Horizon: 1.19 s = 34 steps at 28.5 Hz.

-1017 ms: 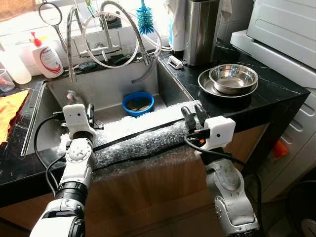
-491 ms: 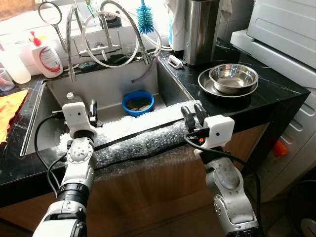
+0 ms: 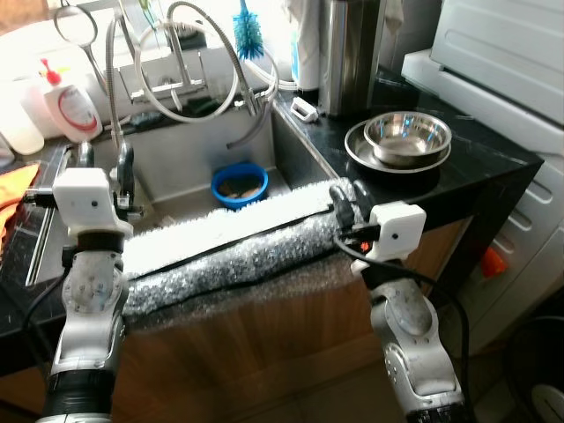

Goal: Kitchen organization

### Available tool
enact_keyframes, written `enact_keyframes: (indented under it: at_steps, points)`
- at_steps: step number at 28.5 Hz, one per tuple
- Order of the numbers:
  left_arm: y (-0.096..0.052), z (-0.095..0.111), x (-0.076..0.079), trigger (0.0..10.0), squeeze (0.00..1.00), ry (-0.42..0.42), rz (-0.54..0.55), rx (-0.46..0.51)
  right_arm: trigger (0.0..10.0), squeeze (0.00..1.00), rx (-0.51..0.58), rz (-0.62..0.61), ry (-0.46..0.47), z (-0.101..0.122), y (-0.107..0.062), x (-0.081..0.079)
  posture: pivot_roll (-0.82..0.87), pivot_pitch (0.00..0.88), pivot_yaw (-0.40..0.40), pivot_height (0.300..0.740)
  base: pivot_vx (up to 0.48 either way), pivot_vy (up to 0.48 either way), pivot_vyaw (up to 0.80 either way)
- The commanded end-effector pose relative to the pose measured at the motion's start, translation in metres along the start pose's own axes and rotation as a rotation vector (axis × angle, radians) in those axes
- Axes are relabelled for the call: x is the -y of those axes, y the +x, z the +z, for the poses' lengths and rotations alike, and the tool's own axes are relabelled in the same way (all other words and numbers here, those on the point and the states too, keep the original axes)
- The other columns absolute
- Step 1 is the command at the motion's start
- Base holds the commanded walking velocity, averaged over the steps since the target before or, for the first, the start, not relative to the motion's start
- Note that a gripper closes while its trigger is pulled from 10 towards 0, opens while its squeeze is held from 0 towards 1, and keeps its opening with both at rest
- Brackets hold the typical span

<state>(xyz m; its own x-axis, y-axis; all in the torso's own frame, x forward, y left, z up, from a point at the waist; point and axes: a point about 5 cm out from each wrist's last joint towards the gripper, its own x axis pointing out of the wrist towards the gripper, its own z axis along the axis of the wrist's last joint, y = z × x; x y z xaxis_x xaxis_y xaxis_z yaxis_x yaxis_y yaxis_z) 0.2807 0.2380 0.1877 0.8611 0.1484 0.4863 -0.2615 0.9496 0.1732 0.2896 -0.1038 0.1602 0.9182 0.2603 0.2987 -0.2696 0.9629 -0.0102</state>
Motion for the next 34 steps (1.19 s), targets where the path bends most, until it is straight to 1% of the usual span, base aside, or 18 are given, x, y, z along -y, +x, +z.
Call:
enact_keyframes:
  at_steps: [1,3,5,8,9,10,12,16,24,27,29,32,34]
  points:
    - [-0.010,0.004,-0.015,10.0,0.00,0.032,0.023,-0.012,10.0,0.00,0.015,-0.003,-0.003,0.005,0.003,0.001,-0.19,0.000,0.120,0.740,0.000,0.000,0.00]
    - [-0.018,0.005,-0.016,10.0,0.00,0.035,0.024,-0.025,10.0,0.00,0.019,-0.007,-0.008,0.005,0.003,0.002,-0.19,0.000,0.123,0.740,0.000,0.000,0.00]
    - [-0.027,0.004,-0.012,10.0,0.00,0.024,0.007,-0.048,10.0,0.00,0.021,-0.010,-0.012,0.006,0.002,0.003,-0.18,0.000,0.124,0.740,0.000,0.000,0.00]
    - [-0.035,0.001,-0.007,10.0,0.00,0.029,-0.026,-0.068,10.0,0.00,0.021,-0.016,-0.013,0.006,0.002,0.004,-0.19,0.000,0.126,0.740,0.000,0.000,0.00]
    - [-0.035,0.001,-0.007,10.0,0.00,0.029,-0.026,-0.068,10.0,0.00,0.021,-0.016,-0.013,0.006,0.002,0.004,-0.19,0.000,0.126,0.740,0.000,0.000,0.00]
    - [-0.040,0.002,-0.007,10.0,0.00,0.019,-0.022,-0.073,10.0,0.00,0.024,-0.020,-0.017,0.006,0.001,0.006,-0.19,0.000,0.128,0.740,0.000,0.000,0.00]
    - [-0.045,0.003,-0.010,10.0,0.00,0.009,-0.007,-0.084,10.0,0.00,0.032,-0.037,-0.023,0.008,0.001,0.009,-0.18,0.000,0.135,0.740,0.000,0.000,0.00]
    - [-0.046,0.004,-0.010,10.0,0.00,0.010,-0.006,-0.090,10.0,0.00,0.034,-0.057,-0.025,0.008,0.002,0.012,-0.16,0.000,0.125,0.740,0.000,0.000,0.00]
    - [-0.038,0.008,0.004,10.0,0.00,-0.036,0.008,-0.075,10.0,0.00,0.058,-0.063,-0.048,0.011,0.009,0.018,-0.17,0.000,0.110,0.740,0.000,0.000,0.00]
    - [-0.036,0.006,0.006,10.0,0.00,-0.048,0.012,-0.080,10.0,0.00,0.060,-0.066,-0.048,0.012,0.012,0.018,-0.17,0.000,0.106,0.740,0.000,0.000,0.00]
    - [-0.037,0.001,0.006,10.0,0.00,-0.061,0.031,-0.100,10.0,0.00,0.065,-0.063,-0.045,0.013,0.014,0.017,-0.17,0.000,0.093,0.740,0.000,0.000,0.00]
    - [-0.040,-0.001,0.004,10.0,0.00,-0.066,0.046,-0.110,10.0,0.00,0.070,-0.051,-0.042,0.014,0.015,0.015,-0.16,0.000,0.083,0.740,0.000,0.000,0.00]
    - [-0.043,0.000,0.002,10.0,0.00,-0.066,0.071,-0.112,10.0,0.00,0.068,-0.041,-0.038,0.014,0.016,0.016,-0.14,0.000,0.052,0.740,0.000,0.000,0.00]
